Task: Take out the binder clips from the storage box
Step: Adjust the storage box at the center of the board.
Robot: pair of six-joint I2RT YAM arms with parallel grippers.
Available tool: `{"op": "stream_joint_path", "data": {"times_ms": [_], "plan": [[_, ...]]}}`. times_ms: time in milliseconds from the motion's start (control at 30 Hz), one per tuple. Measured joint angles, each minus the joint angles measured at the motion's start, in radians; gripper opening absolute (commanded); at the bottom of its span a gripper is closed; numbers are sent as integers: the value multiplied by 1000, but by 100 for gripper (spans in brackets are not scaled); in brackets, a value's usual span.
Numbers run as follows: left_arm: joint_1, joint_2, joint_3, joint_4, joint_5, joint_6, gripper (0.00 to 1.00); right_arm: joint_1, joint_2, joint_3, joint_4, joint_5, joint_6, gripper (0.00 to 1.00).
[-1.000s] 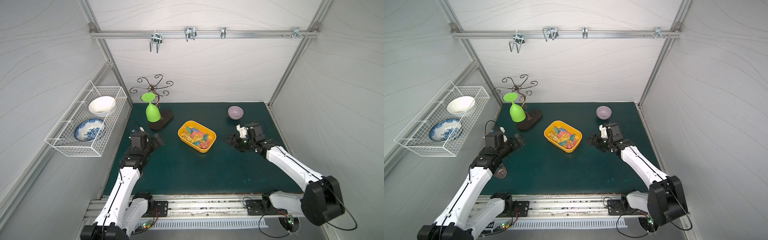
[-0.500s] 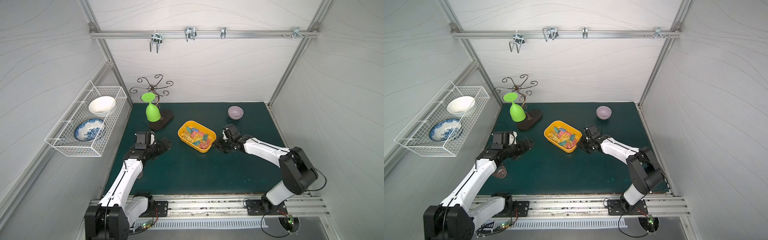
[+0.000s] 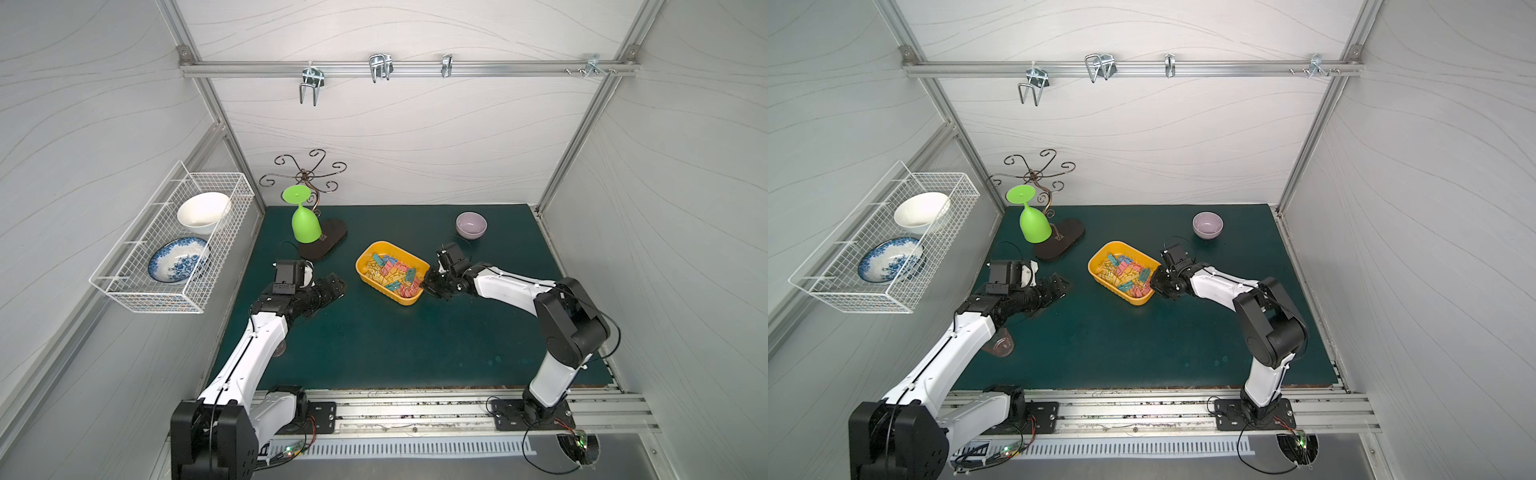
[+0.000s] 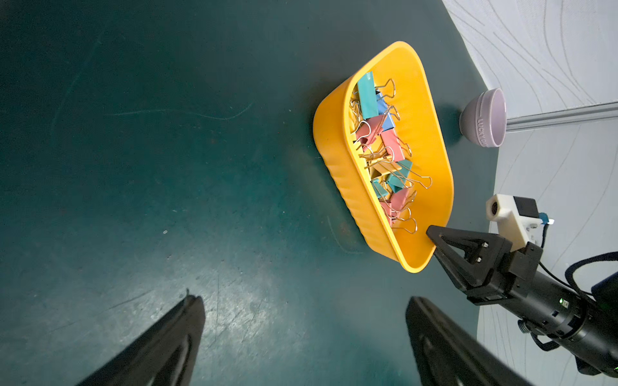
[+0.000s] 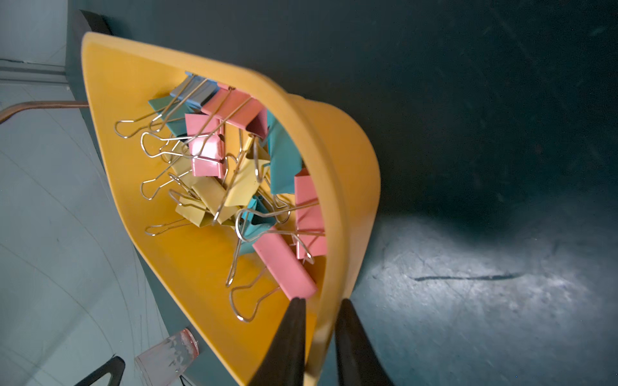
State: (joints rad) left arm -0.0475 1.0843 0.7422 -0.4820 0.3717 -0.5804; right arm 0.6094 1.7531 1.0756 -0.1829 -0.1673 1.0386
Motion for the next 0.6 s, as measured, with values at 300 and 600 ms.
{"op": "stream_joint_path", "data": {"times_ms": [300,600], "plan": [[-35,36,36,0,2,-5,98,-62,-23,-12,-45,-45,-55,4],[-79,130,49,23,65,-8,98,-182,-36,65,-254,-148,-355,4]]}}
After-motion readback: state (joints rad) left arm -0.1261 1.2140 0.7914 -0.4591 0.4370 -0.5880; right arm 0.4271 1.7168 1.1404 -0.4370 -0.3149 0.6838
